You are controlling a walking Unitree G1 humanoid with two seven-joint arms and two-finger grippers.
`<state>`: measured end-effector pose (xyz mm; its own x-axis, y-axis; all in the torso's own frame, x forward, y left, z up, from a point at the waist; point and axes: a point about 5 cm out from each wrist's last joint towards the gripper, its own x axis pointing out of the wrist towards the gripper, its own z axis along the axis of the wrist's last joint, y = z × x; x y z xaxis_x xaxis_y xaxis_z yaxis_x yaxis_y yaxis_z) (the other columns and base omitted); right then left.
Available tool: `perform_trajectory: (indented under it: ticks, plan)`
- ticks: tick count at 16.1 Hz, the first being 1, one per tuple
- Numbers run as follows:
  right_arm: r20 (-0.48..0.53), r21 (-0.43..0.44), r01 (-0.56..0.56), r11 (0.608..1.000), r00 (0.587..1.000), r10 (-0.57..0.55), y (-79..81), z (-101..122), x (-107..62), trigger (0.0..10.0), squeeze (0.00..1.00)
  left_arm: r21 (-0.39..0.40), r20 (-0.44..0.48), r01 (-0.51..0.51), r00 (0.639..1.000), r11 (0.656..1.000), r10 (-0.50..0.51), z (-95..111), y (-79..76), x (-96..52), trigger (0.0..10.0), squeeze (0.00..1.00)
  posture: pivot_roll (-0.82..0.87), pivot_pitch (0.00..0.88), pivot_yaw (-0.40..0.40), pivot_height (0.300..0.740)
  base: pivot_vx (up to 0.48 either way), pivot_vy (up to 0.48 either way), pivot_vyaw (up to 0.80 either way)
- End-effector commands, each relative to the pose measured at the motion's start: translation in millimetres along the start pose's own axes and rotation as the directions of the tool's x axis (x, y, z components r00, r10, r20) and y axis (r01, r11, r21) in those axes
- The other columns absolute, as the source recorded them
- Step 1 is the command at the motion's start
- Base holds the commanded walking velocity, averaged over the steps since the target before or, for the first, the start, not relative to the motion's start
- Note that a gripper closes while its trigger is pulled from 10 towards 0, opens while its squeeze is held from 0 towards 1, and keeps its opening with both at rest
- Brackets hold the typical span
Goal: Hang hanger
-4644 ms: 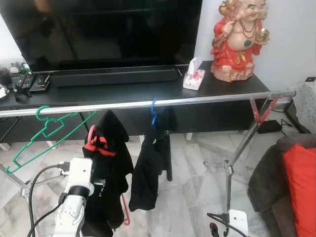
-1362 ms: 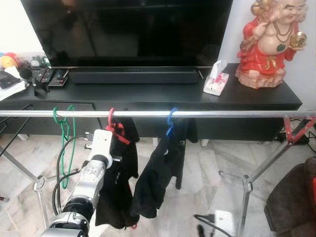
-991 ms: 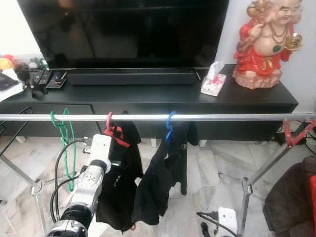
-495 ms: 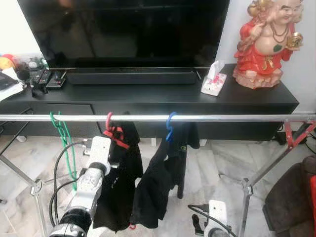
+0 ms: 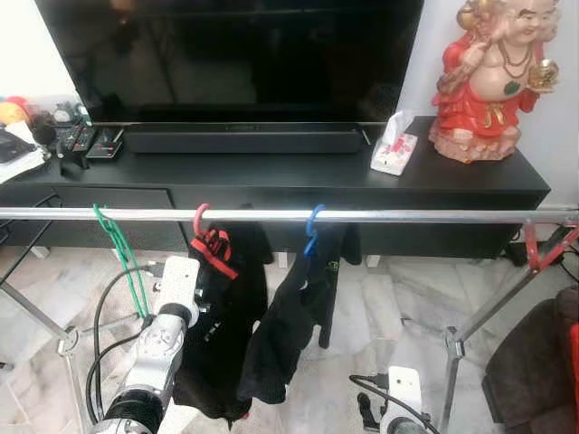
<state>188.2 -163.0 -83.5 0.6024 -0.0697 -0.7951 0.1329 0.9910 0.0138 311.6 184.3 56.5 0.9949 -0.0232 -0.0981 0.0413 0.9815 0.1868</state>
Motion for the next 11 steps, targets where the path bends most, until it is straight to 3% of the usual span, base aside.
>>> perform_trajectory:
  ticks: [1, 5, 11]
  plan:
    - [-0.007, 0.011, 0.000, 1.000, 1.000, 0.000, -0.6, -2.5, -0.5, 10.0, 0.00, -0.019, 0.028, -0.020, 0.999, 1.000, 0.020, 2.1, 3.4, -2.7, 10.0, 1.00, -0.10, 0.000, 0.008, 0.740, 0.000, 0.000, 0.00]
    - [-0.008, 0.009, -0.002, 1.000, 1.000, 0.003, -1.3, -3.0, -0.6, 10.0, 0.00, -0.056, 0.094, -0.017, 0.995, 0.998, 0.023, 11.6, 4.4, -7.7, 10.0, 1.00, -0.10, 0.000, 0.007, 0.740, 0.000, 0.000, 0.00]
    - [-0.008, 0.009, -0.002, 1.000, 1.000, 0.003, -1.3, -3.0, -0.6, 10.0, 0.00, -0.056, 0.094, -0.017, 0.995, 0.998, 0.023, 11.6, 4.4, -7.7, 10.0, 1.00, -0.10, 0.000, 0.007, 0.740, 0.000, 0.000, 0.00]
